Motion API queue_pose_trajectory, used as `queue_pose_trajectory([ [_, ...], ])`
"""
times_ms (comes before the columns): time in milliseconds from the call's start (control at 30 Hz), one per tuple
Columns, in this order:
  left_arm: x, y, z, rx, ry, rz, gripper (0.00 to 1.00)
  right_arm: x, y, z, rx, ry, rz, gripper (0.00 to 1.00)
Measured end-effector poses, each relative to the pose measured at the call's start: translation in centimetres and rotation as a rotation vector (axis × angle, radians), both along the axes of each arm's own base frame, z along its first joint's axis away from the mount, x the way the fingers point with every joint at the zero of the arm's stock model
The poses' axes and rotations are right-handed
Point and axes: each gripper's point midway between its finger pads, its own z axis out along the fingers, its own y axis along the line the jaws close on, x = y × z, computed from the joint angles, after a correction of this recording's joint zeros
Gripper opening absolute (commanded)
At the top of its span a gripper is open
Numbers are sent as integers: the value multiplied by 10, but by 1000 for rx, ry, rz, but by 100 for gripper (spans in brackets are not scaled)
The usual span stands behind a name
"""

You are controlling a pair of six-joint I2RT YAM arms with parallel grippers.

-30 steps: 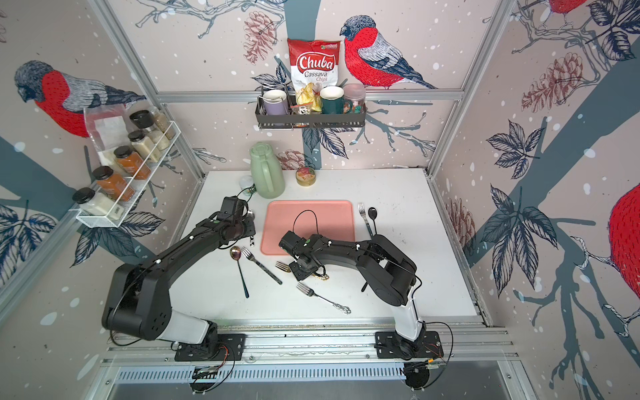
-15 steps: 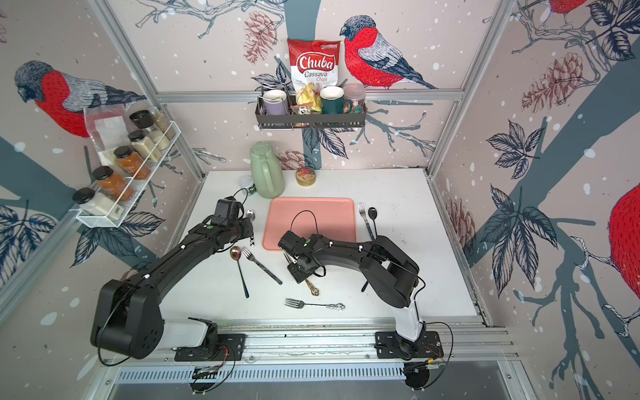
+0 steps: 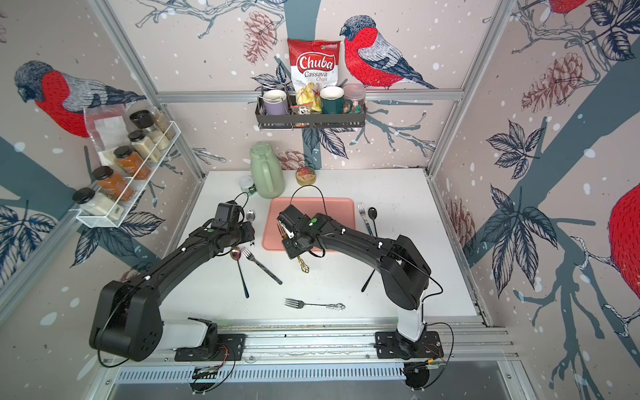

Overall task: Set the spoon and fork side by side
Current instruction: Pick up the fork at the center of the board, then place the fork on the tray.

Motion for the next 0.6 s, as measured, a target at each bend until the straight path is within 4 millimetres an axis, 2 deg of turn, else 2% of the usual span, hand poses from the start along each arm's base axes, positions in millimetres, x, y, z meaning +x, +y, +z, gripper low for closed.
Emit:
queue_pose_trajectory([
  [100, -6, -2, -1, -23, -4, -2, 43, 30, 5, 1, 11, -10, -138, 1],
  [300, -26, 3, 11, -49, -75, 40, 42, 76, 26, -9, 34, 18, -377, 1],
  [467, -38, 12, 19, -58, -131, 93, 42, 98, 54, -15, 70, 31, -479, 1],
  [600, -39, 13, 20, -74, -152, 109, 43, 108, 65, -28, 81, 49, -530, 1],
])
